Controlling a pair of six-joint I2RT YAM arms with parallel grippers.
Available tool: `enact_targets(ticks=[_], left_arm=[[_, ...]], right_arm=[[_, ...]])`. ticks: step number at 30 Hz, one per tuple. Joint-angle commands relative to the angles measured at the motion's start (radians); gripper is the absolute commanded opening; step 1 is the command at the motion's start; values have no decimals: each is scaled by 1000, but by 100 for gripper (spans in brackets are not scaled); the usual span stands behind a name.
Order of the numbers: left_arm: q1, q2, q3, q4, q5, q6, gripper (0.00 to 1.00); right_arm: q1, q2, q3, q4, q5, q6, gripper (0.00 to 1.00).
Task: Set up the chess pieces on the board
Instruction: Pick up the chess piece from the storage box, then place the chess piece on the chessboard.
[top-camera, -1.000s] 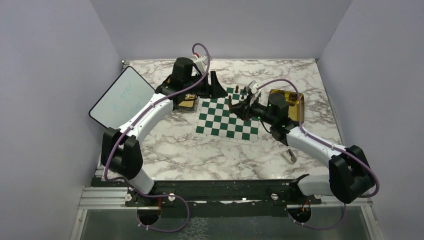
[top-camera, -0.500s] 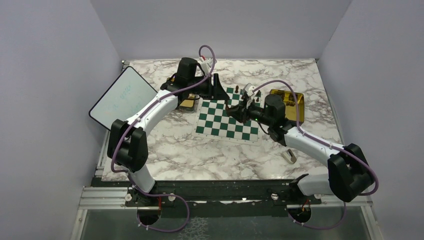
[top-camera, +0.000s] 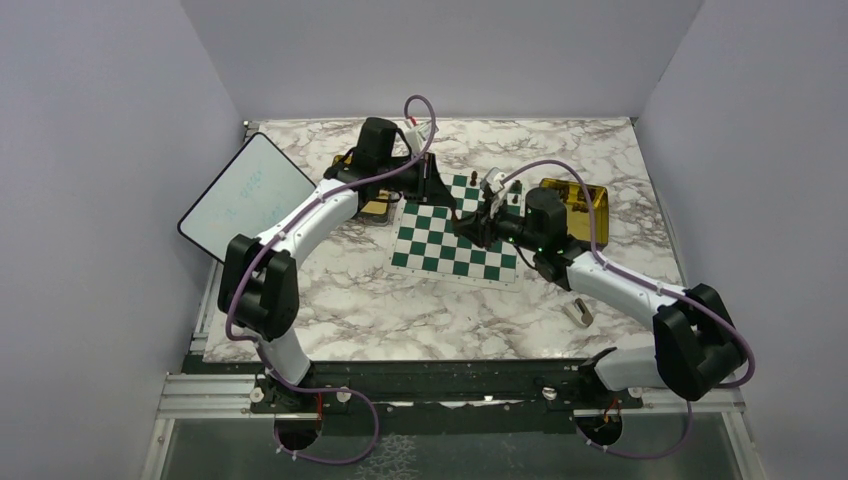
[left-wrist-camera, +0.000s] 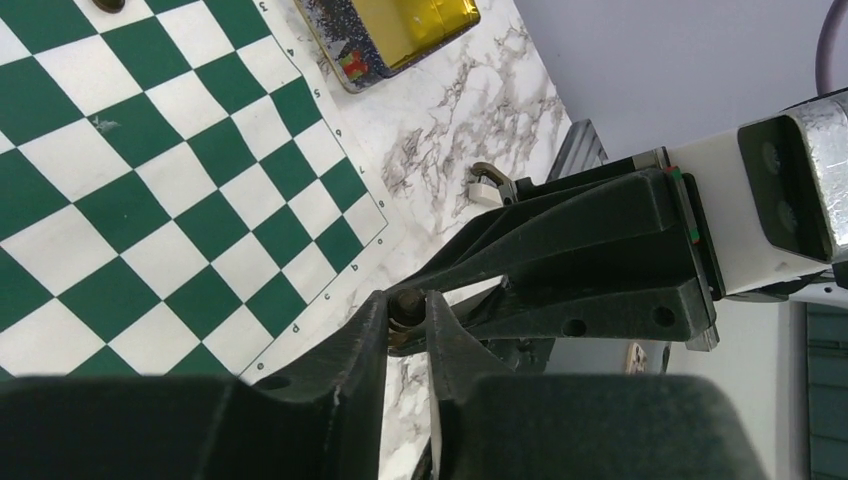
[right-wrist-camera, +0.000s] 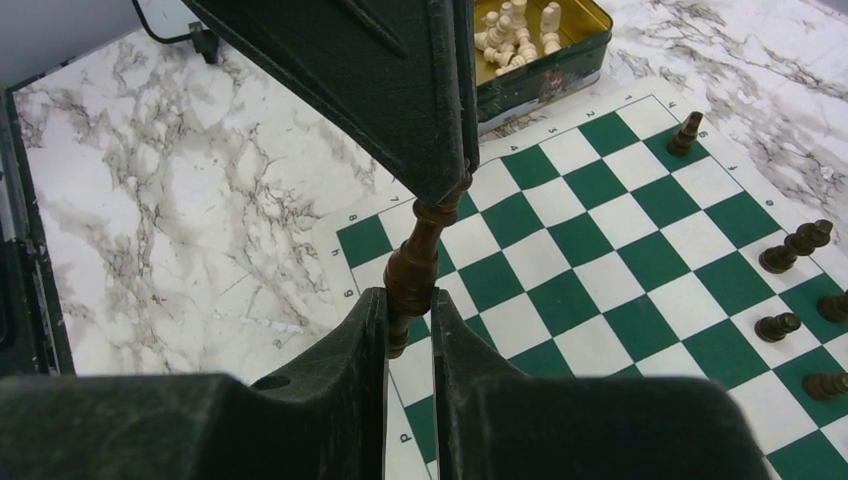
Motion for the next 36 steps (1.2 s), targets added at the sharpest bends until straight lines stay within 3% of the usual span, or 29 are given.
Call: enact_targets(ticks=[1,11,18,25,31,36], left_arm=[[-6,14,24,-28,39,56,13],[-8,-16,64,-76,-175,119,10],[-11,5,140,-50,-331,125,10],[-66,76,179,82,-562,184,10],[-98,153,151,297,-743,216,9],[-104,250,160,417,-791,217,8]], right_arm=[[8,5,33,-20,23,-6,13],[8,-2,9,-108,137,85,13],[8,-68,-35,-219,352,210,13],[6,-81,12,-387,592,333,13],[-7,-115,36,-469,650,362,13],[-8,-162,41,-510,656,347,13]])
